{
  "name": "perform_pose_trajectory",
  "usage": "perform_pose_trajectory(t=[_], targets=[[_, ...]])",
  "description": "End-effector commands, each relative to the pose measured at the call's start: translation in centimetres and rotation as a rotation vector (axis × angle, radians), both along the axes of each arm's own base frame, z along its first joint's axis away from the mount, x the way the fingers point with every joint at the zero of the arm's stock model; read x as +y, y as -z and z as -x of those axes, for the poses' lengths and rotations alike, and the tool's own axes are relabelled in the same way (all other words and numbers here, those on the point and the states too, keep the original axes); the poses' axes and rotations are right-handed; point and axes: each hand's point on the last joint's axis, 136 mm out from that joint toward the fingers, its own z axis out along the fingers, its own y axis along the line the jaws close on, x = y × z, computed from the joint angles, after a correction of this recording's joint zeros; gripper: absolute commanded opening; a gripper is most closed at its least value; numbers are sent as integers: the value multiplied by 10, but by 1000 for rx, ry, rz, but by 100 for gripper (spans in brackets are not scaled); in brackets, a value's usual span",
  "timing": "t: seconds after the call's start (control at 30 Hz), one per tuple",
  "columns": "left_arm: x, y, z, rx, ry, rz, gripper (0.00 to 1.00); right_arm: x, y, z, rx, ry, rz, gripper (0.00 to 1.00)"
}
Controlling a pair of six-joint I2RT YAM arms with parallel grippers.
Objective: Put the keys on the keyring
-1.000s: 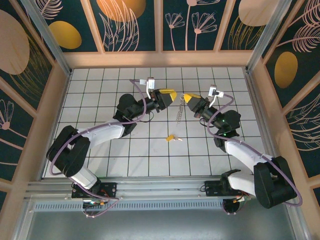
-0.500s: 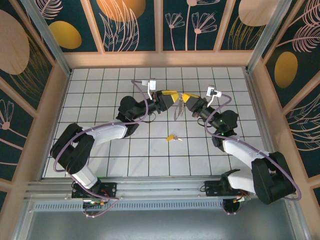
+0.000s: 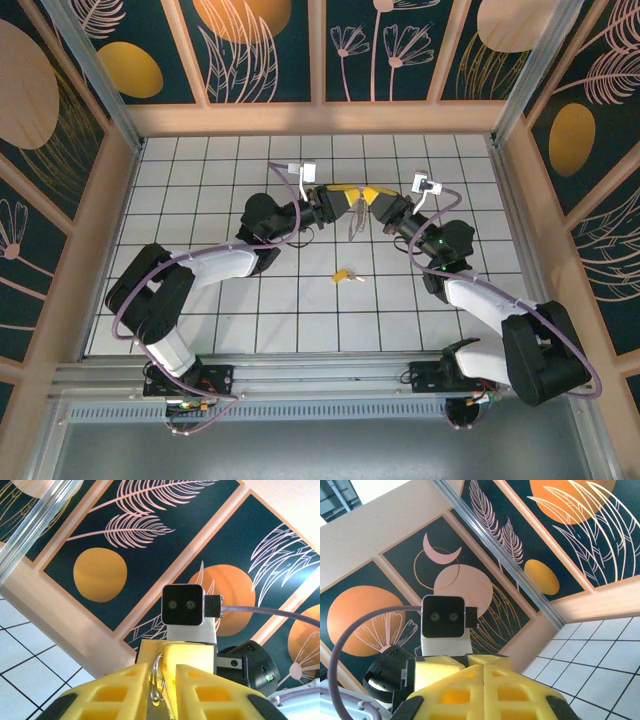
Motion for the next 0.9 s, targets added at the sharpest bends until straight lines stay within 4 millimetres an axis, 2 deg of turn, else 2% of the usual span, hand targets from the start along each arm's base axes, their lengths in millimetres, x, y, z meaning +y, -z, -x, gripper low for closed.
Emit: perform_pose_trajectory(t=[0.0, 0.1, 0.2, 0.37, 0.4, 0.47, 0.53, 0.73, 0.8, 0.87], targets=[[-3, -18, 6, -61, 23, 42, 15, 0, -20, 7, -70, -12, -40, 0], [-3, -18, 6, -64, 26, 42, 6, 1, -19, 7, -67, -16, -36, 0], [-3, -20, 7, -67, 31, 44, 1, 3, -18, 7, -65, -20, -34, 0], [-4, -20, 9, -75, 34, 43, 0, 4, -17, 6, -60, -26, -23, 0], [-3, -20, 9, -77, 33, 43, 0, 3, -17, 5, -57, -24, -19, 6], [-2, -21, 11, -88, 28, 36, 0, -4, -16, 4, -49, -3, -13, 31], [-2, -20, 10, -103, 15, 15, 0, -14, -17, 4, -48, 23, -10, 43], [-2, -23, 13, -183, -13, -71, 0, -36, -13, 8, -45, 71, 45, 49], [-3, -19, 14, -202, -7, -112, 0, -36, -11, 13, -54, 54, 69, 49], [-6, -25, 16, -242, 10, -135, 0, -34, -9, 16, -64, 27, 98, 49]])
